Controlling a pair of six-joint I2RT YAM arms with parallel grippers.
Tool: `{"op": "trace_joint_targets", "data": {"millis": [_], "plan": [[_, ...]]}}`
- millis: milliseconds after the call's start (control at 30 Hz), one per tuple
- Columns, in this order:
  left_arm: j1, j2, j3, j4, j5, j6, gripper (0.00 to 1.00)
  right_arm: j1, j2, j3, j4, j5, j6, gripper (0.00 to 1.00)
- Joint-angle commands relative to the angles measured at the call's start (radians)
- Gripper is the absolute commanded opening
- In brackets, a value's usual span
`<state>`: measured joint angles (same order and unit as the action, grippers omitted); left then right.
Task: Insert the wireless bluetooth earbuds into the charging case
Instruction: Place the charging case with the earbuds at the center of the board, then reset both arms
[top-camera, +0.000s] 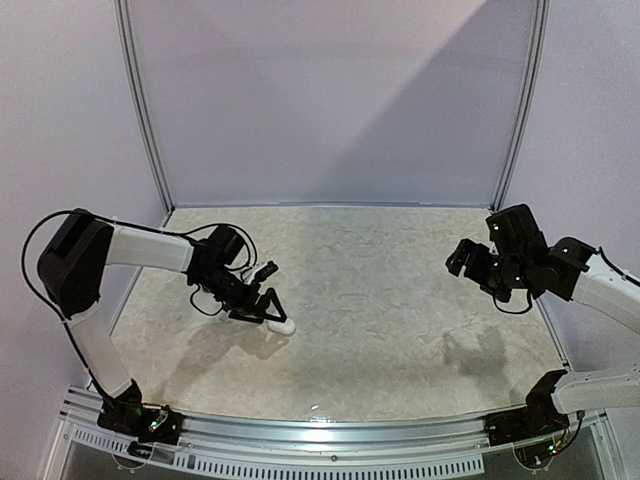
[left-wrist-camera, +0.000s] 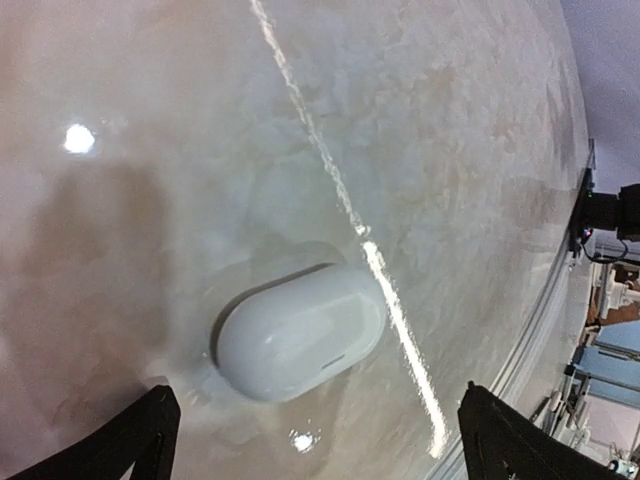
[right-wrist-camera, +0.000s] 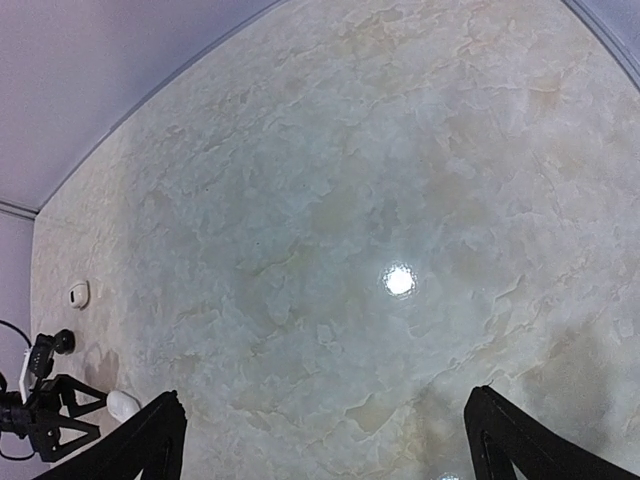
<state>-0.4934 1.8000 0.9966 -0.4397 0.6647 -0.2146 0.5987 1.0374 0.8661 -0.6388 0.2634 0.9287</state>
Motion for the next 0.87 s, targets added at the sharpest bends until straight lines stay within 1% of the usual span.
{"op": "trace_joint_targets", "data": {"millis": [0,33,100,133,200,267,367,433,500,567,700,800,833], "plan": [[0.065,-0.151,-0.033,-0.115,-0.181,0.022,0.99,-0.135,0.012,0.006,0.045,-0.187,-0.062,0.99],[0.087,-0.224,-0.044,-0.134,-0.188,0.027,0.99,-0.193,0.02,-0.003,0.07,-0.239,-0.07,0.99],[0.134,-0.344,-0.059,-0.161,-0.196,0.041,0.99,-0.248,0.038,-0.003,0.108,-0.297,-0.084,0.99],[0.156,-0.401,-0.066,-0.169,-0.205,0.051,0.99,-0.263,0.054,0.005,0.12,-0.298,-0.09,0.99],[0.204,-0.52,-0.081,-0.162,-0.237,0.039,0.99,-0.276,0.071,0.025,0.124,-0.271,-0.115,0.99],[0.269,-0.628,-0.112,-0.122,-0.289,-0.015,0.99,-0.287,0.087,0.042,0.13,-0.217,-0.143,0.99],[0.371,-0.773,-0.21,-0.023,-0.365,-0.087,0.99,-0.295,0.121,0.058,0.14,-0.158,-0.186,0.99],[0.408,-0.858,-0.283,0.043,-0.425,-0.101,0.99,-0.297,0.14,0.056,0.144,-0.103,-0.206,0.99],[0.423,-0.924,-0.339,0.079,-0.512,-0.105,0.99,-0.296,0.145,0.035,0.174,-0.05,-0.225,0.99],[0.448,-0.962,-0.375,0.089,-0.542,-0.11,0.99,-0.297,0.132,-0.006,0.226,-0.007,-0.236,0.99],[0.486,-0.999,-0.442,0.126,-0.542,-0.109,0.99,-0.297,0.075,-0.1,0.321,0.111,-0.233,0.99],[0.493,-1.001,-0.475,0.152,-0.531,-0.109,0.99,-0.297,0.024,-0.149,0.372,0.131,-0.247,0.99],[0.511,-0.998,-0.482,0.158,-0.531,-0.111,0.99,-0.297,0.001,-0.162,0.384,0.137,-0.25,0.99]]}}
